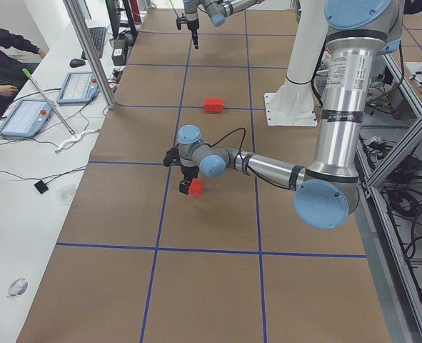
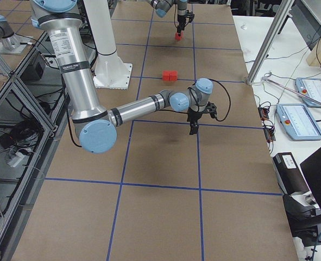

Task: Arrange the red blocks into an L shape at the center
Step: 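Grasp the red cube nearest the left gripper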

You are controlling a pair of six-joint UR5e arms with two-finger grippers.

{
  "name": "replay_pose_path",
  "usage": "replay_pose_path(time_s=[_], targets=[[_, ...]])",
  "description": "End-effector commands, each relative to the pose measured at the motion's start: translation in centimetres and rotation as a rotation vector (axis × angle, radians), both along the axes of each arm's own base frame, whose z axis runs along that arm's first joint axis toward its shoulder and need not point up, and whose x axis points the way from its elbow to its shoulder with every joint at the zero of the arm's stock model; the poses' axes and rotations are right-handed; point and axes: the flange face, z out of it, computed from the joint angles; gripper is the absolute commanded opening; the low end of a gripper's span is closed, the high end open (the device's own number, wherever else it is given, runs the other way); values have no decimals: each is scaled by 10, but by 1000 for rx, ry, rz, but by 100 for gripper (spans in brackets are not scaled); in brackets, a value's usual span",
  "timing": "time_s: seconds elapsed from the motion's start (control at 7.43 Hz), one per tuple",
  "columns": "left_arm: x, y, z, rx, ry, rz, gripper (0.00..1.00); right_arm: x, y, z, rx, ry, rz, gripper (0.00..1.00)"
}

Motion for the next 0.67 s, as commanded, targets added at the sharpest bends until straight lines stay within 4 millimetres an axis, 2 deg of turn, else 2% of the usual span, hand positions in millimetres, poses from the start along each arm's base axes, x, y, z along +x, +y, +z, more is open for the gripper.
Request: replay_pose_path(time_s=[0.0,0.13,0.27,0.4,0.54], targets=[[4,-2,2,-11,-1,-5,96,0,0,-1,2,0,1,100],[4,-3,0,-18,1,-15,91,0,1,-2,2,-2,0,100],[4,-3,0,-32,4,-31,77,0,0,-1,1,-1,0,100],[4,-3,-1,-35,5,-35,72,1,1,0,0,1,1,100],[4,-3,-1,-37,4,-37,71,1,1,0,0,1,1,100]])
